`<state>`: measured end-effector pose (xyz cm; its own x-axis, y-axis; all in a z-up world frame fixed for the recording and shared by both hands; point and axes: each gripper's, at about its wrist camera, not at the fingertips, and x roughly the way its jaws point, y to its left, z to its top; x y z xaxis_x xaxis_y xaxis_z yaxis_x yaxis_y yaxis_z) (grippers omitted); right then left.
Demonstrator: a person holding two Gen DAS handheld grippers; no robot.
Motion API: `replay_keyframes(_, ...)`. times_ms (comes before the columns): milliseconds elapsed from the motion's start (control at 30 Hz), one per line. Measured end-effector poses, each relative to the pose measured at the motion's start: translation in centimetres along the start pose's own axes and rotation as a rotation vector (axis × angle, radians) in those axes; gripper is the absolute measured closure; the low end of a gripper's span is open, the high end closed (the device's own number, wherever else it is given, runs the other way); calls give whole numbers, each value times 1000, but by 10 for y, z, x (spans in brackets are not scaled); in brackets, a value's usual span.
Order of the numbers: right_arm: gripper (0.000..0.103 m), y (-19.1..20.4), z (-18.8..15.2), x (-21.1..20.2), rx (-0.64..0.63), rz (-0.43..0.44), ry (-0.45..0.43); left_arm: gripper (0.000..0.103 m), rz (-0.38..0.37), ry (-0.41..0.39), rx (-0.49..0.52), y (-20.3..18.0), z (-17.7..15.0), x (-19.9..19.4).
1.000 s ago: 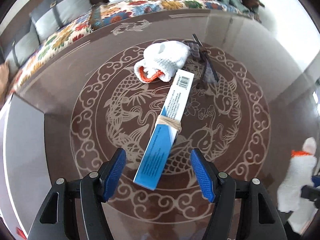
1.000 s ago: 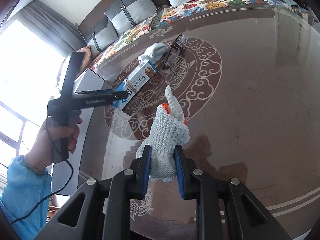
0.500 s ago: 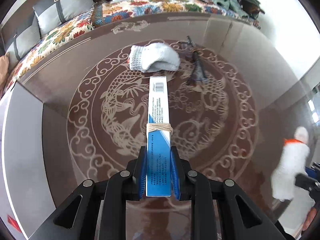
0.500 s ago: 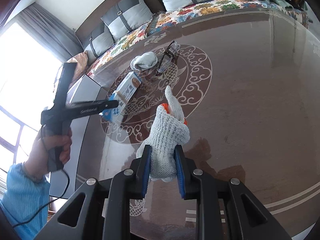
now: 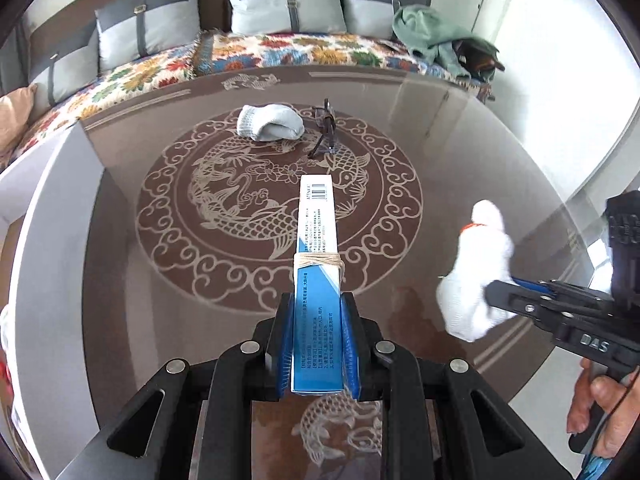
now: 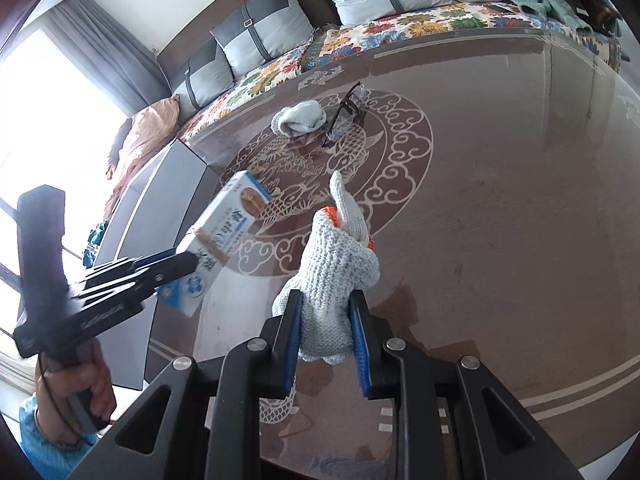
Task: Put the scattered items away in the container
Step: 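Lift the glove and blue boxed tube and carry them toward the box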
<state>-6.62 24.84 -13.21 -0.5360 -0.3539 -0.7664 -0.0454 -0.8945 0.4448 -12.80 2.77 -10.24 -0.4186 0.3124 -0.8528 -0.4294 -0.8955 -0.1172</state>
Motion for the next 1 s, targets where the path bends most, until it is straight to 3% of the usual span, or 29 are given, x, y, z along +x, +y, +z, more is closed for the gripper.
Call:
replay_keyframes(233, 80, 22, -12, 4, -60, -13, 23, 82, -8, -28, -58, 4, -25, -18)
replay_keyframes(567, 80, 67, -22, 4, -223, -98, 23, 82, -12, -38, -106, 11, -51, -28)
replay_keyframes(1000, 80, 107, -30, 1, -376, -188, 7, 82, -8, -58, -169, 35, -63, -41)
